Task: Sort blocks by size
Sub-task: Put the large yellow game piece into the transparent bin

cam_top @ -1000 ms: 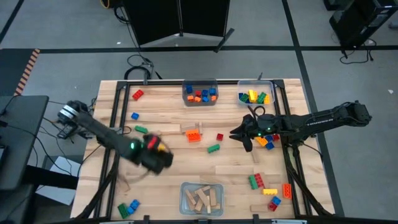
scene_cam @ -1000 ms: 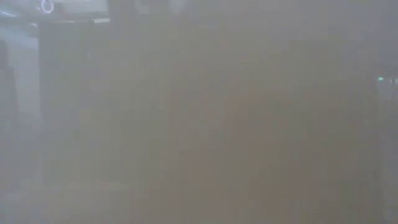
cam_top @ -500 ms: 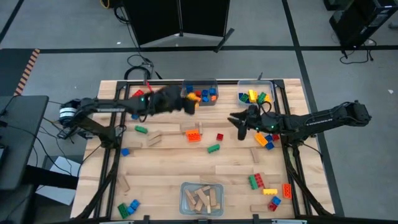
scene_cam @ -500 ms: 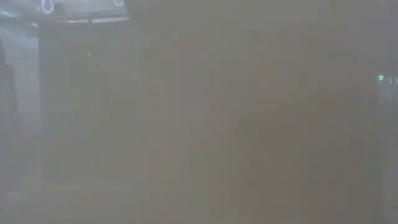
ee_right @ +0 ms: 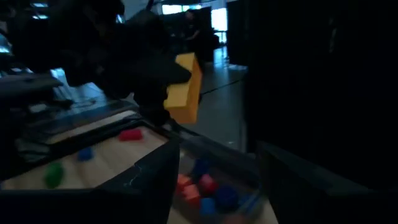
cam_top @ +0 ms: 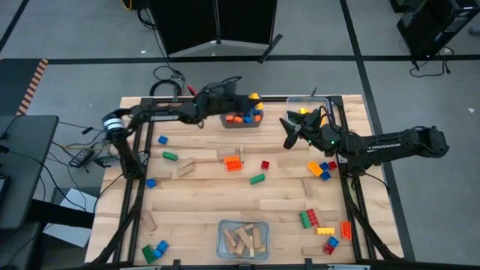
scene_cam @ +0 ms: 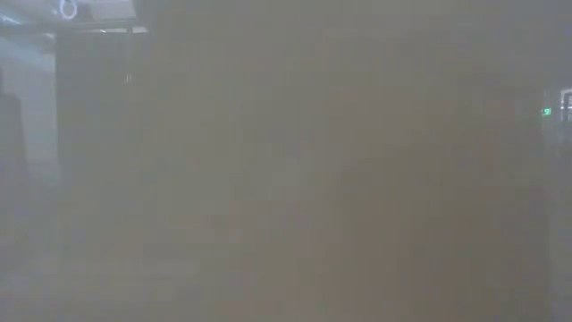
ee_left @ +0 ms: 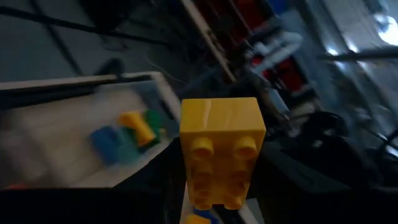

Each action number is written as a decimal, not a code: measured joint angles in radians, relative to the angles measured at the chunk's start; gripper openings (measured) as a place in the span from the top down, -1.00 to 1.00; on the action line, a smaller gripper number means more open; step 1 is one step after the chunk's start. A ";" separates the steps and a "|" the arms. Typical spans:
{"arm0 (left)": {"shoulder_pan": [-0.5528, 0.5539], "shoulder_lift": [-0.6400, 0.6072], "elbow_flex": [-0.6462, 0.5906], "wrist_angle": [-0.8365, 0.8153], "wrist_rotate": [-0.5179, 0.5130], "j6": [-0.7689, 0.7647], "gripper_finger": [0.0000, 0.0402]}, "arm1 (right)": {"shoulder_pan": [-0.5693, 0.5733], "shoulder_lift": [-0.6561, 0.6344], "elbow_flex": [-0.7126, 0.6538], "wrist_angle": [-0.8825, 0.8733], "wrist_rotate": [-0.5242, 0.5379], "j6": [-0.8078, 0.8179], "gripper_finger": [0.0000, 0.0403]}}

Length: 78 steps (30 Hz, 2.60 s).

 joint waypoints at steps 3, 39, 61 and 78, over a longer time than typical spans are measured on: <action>-0.001 0.100 0.143 0.004 0.075 0.002 0.20 | -0.025 0.009 0.000 0.002 0.000 -0.057 -0.19; -0.081 0.347 0.536 -0.141 0.116 0.049 0.19 | -0.076 0.046 0.045 0.052 0.081 -0.304 0.06; -0.057 0.346 0.536 -0.151 0.109 0.008 -0.04 | -0.057 0.046 0.045 0.050 0.090 -0.300 0.41; 0.102 0.346 0.536 -0.025 0.188 0.213 -0.17 | -0.067 0.040 0.045 -0.072 0.346 -0.127 0.46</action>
